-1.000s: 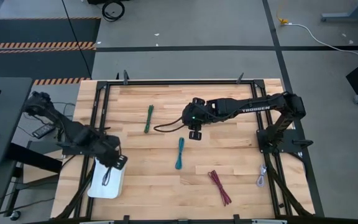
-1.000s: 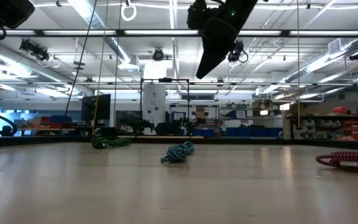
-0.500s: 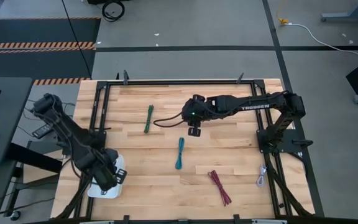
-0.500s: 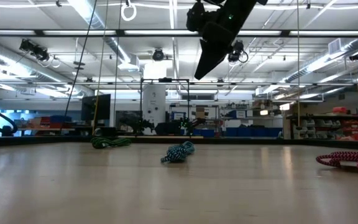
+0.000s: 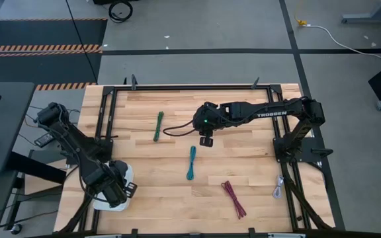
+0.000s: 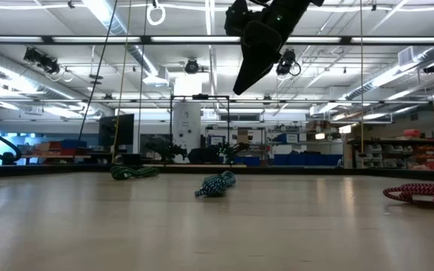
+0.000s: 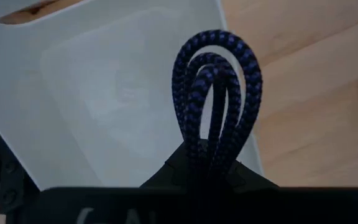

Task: Pick and place USB-C Cables
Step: Put the dark blue charger cable into the white bin, then put the pink charger cable into the white bin

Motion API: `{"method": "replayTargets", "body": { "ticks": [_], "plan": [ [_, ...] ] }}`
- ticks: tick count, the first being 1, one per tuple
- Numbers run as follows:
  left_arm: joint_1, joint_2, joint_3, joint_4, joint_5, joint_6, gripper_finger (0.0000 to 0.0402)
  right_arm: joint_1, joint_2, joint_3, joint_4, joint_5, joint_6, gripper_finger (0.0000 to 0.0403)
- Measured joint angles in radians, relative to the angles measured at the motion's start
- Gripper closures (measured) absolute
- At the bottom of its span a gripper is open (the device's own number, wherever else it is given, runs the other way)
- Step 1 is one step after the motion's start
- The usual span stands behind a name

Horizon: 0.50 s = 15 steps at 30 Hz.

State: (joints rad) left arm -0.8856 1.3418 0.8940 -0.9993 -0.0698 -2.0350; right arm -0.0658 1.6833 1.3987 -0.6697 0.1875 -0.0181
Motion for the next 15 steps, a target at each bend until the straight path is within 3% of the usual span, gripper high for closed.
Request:
{"method": "replayTargets", "body": {
  "ticks": [15],
  "plan": [
    [0.009, -0.004, 0.0, -0.019, 0.041, 0.055, 0.0217, 0.001, 0.0, 0.0, -0.001, -0.006, 0.014, 0.0258]
  ]
}}
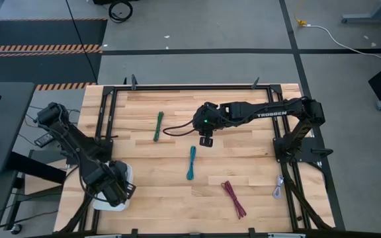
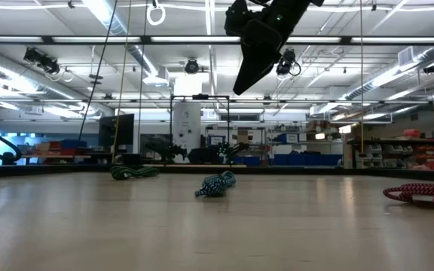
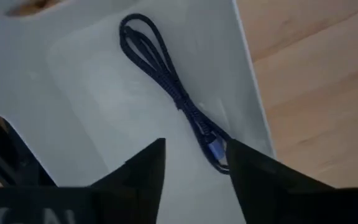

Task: Pick and place USB-C Cables
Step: Put the pink charger cable into the white bin

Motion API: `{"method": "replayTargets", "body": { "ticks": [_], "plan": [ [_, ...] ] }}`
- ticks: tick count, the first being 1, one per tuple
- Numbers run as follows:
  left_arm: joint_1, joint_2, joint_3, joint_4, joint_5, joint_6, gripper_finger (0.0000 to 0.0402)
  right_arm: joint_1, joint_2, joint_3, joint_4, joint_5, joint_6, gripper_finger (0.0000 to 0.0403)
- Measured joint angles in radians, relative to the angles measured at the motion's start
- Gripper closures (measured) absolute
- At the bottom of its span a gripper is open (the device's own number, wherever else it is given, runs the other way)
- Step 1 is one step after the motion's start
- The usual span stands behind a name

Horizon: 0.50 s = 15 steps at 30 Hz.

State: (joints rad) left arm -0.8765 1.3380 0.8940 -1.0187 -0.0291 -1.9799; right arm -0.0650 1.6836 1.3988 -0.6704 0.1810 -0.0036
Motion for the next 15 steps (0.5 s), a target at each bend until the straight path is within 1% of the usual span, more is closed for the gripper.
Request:
{"method": "replayTargets", "body": {
  "ticks": [4, 6, 8, 11, 13, 15],
  "plan": [
    [0.053, -0.042, 0.007, -0.066, -0.009, 0.097, 0.0203, 0.0, 0.0, 0.0, -0.001, 0.004, -0.004, 0.0258],
    [0.098, -0.075, 0.022, -0.126, -0.049, 0.161, 0.0201, -0.001, 0.0, 0.0, -0.003, 0.008, -0.004, 0.0258],
    [0.148, -0.107, 0.048, -0.18, -0.122, 0.234, 0.0201, -0.003, 0.0, 0.0, -0.005, 0.008, 0.002, 0.0258],
    [0.227, -0.155, 0.095, -0.228, -0.266, 0.374, 0.02, -0.003, 0.0, 0.0, -0.007, 0.009, 0.004, 0.0258],
    [0.278, -0.178, 0.118, -0.217, -0.367, 0.504, 0.02, -0.003, 0.0, 0.0, -0.013, 0.008, 0.004, 0.0258],
    [0.324, -0.193, 0.14, -0.187, -0.474, 0.675, 0.02, -0.003, 0.0, 0.0, -0.019, -0.005, -0.004, 0.0258]
  ]
}}
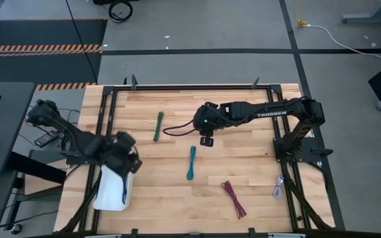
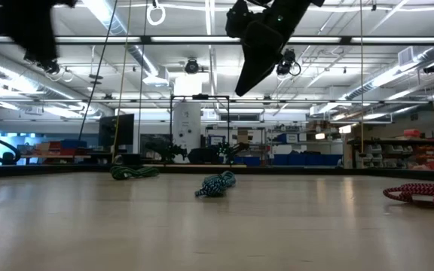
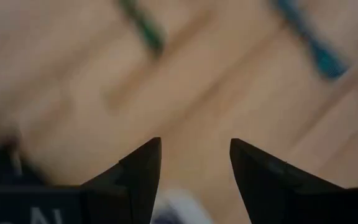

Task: Pick and place USB-C Cables
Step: Put the pink charger cable into the white bin

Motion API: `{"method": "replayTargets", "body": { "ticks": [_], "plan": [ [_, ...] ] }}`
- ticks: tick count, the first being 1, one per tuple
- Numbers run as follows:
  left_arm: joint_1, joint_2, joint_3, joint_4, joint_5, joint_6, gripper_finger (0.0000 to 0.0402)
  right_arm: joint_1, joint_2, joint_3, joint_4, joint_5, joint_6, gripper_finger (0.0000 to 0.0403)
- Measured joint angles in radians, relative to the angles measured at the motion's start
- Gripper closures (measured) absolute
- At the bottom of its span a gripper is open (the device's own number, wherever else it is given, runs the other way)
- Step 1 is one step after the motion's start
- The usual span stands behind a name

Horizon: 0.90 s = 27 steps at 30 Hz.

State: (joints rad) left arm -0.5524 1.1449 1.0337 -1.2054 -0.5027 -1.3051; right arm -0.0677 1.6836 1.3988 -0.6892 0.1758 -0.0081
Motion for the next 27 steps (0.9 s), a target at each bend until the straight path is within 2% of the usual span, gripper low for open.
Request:
{"method": "replayTargets", "body": {
  "ticks": [3, 7, 10, 14, 18, 23, 27],
  "plan": [
    [0.047, -0.008, 0.009, 0.102, -0.179, 0.277, 0.02, 0.002, 0.0, 0.0, 0.006, -0.074, -0.041, 0.0258],
    [0.086, -0.009, 0.009, 0.312, -0.419, 0.632, 0.02, 0.018, 0.0, 0.0, 0.03, -0.248, -0.15, 0.0258],
    [0.112, -0.009, 0.009, 0.459, -0.51, 0.866, 0.02, 0.047, 0.0, 0.0, 0.018, -0.386, -0.197, 0.0258],
    [0.154, -0.009, 0.009, 0.54, -0.471, 1.061, 0.02, 0.108, 0.0, 0.0, -0.084, -0.419, -0.204, 0.0258],
    [0.2, -0.006, 0.007, 0.551, -0.378, 1.114, 0.0206, 0.167, 0.0, 0.0, -0.261, -0.378, -0.121, 0.0258],
    [0.24, 0.001, 0.006, 0.563, -0.35, 1.12, 0.0211, 0.222, 0.0, 0.0, -0.399, -0.381, 0.244, 0.0258],
    [0.272, 0.001, 0.006, 0.601, -0.349, 1.134, 0.0212, 0.273, 0.0, -0.001, -0.409, -0.38, 0.564, 0.0258]
  ]
}}
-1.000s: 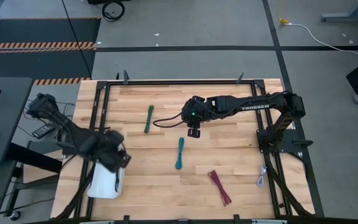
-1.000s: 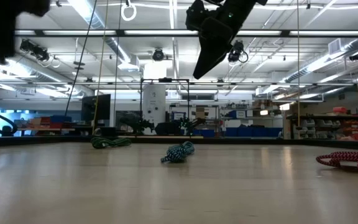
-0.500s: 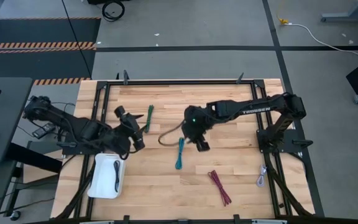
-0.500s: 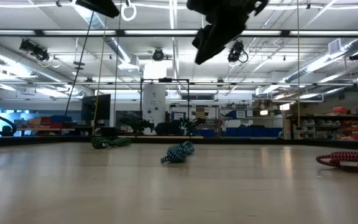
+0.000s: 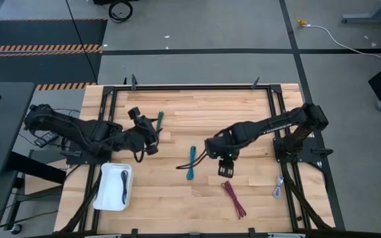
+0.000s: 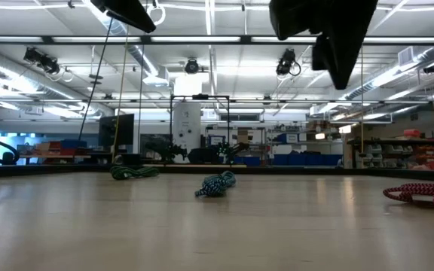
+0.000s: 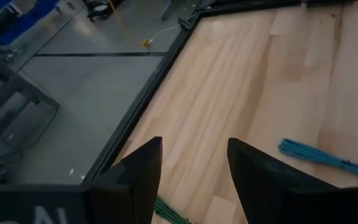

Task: Pick and place USB-C Cables
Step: Put the pink charger cable into the white bin

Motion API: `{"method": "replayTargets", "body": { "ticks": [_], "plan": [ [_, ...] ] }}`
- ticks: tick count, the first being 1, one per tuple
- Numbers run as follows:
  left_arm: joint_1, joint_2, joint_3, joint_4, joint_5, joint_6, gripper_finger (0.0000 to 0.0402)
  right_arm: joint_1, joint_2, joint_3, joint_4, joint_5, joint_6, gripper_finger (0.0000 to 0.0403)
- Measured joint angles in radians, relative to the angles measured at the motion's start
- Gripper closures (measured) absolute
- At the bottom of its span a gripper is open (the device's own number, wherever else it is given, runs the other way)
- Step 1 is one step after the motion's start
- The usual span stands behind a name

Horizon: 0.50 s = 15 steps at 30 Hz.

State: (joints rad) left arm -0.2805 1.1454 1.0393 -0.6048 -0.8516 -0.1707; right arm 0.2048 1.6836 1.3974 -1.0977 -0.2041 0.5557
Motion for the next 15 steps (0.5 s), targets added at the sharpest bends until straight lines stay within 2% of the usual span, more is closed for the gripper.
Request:
{"method": "replayTargets", "body": {
  "ticks": [9, 15],
  "plan": [
    [0.047, 0.0, 0.0, 0.075, 0.0, 0.052, 0.0212, 0.158, 0.0, -0.06, 0.041, -0.11, 0.492, 0.0258],
    [0.072, 0.0, -0.001, 0.116, 0.0, 0.075, 0.0212, 0.25, 0.0, -0.088, 0.104, -0.076, 0.68, 0.0248]
  ]
}}
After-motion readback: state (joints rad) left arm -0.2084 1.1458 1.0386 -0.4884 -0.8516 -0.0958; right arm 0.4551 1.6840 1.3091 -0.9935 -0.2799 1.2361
